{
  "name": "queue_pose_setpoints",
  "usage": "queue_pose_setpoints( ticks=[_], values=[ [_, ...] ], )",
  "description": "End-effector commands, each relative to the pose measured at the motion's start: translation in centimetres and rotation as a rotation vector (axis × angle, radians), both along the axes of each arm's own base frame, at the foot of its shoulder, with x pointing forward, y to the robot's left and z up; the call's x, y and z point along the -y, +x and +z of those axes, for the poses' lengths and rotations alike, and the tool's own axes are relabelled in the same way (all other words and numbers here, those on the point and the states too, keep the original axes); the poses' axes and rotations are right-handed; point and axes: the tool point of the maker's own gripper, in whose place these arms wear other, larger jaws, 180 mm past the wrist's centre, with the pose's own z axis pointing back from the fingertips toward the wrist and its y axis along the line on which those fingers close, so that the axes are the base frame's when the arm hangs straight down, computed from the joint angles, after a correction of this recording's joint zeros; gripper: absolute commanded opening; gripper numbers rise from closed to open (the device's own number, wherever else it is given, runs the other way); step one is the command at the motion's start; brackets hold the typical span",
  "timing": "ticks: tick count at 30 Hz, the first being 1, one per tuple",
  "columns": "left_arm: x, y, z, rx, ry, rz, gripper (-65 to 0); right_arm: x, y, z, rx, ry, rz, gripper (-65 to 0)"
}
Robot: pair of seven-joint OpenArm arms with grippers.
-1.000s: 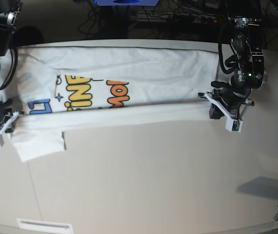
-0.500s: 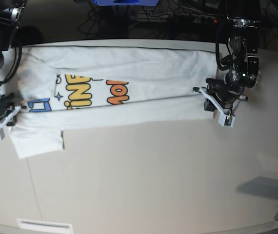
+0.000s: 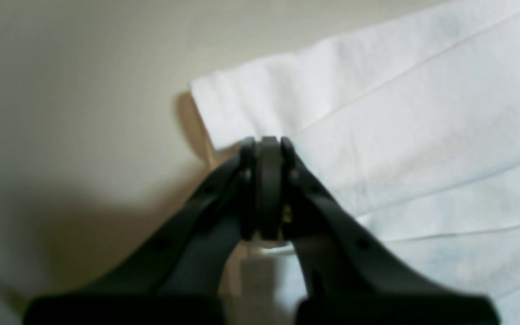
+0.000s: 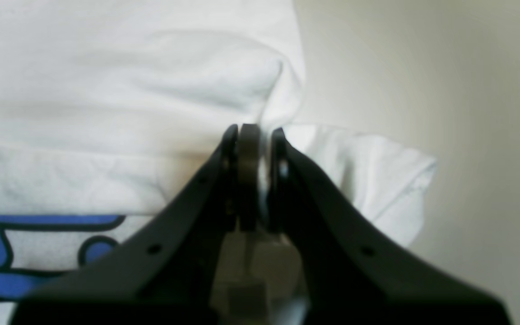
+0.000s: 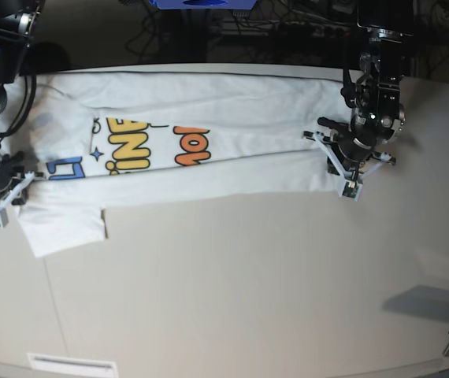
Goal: Fold the T-shirt properly
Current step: 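Lay the folded edge down and press it flat with both grippers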
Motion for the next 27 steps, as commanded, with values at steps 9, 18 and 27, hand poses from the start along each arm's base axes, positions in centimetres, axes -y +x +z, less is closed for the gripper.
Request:
queue_pose_setpoints(
  ticks=[9,18,27],
  values=[
    [0.0,0.1,0.2,0.006,0.0,0.0,-65.0,4.0,0.6,2.5,0.029,-0.124,-0.042,-37.6],
    [0.2,0.1,0.2,0.005,-0.009,0.0,-65.0,9.2,1.8,6.6,0.103,-0.242,-0.22,-33.2],
    [0.6,0.1,0.1,0.008,-0.023,0.011,-65.0,3.5,7.4,9.4,0.155,-0.252,-0.007,-33.1]
  ],
)
